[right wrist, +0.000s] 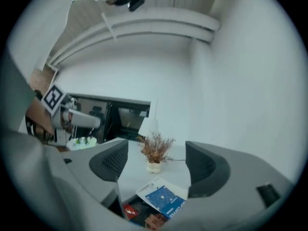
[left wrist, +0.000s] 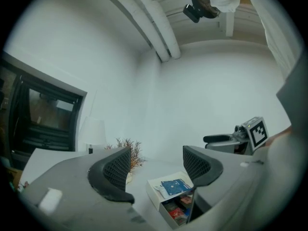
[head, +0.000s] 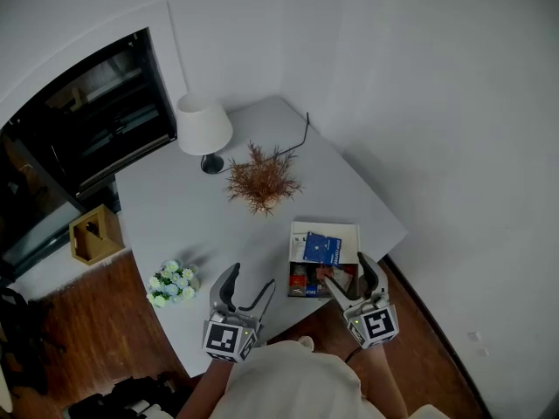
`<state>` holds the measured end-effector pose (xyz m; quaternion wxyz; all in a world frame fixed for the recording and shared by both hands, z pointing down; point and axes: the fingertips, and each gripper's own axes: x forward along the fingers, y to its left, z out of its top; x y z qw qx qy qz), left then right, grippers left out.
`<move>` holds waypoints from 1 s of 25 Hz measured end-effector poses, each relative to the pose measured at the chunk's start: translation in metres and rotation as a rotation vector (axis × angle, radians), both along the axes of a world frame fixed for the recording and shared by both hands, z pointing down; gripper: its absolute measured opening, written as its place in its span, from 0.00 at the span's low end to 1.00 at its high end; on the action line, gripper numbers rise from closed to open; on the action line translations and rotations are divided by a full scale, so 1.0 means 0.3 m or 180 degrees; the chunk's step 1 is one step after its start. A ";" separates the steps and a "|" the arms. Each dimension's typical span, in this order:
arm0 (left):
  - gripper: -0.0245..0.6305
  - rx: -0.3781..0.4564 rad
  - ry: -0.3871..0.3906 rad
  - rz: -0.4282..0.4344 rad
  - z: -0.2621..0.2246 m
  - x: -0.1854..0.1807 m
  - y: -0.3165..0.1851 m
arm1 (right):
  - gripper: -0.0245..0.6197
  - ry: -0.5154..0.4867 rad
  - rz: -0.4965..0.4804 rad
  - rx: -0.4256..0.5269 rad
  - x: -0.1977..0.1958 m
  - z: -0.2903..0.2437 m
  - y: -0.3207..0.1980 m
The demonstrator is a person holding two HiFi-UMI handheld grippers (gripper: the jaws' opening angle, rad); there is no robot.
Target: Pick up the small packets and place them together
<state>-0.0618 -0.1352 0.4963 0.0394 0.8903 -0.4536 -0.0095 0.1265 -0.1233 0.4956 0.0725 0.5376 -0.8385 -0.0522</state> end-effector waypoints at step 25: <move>0.54 -0.0149 -0.0217 0.0164 0.054 0.067 0.032 | 0.50 0.1071 -0.0264 -0.2544 -0.007 0.846 -0.031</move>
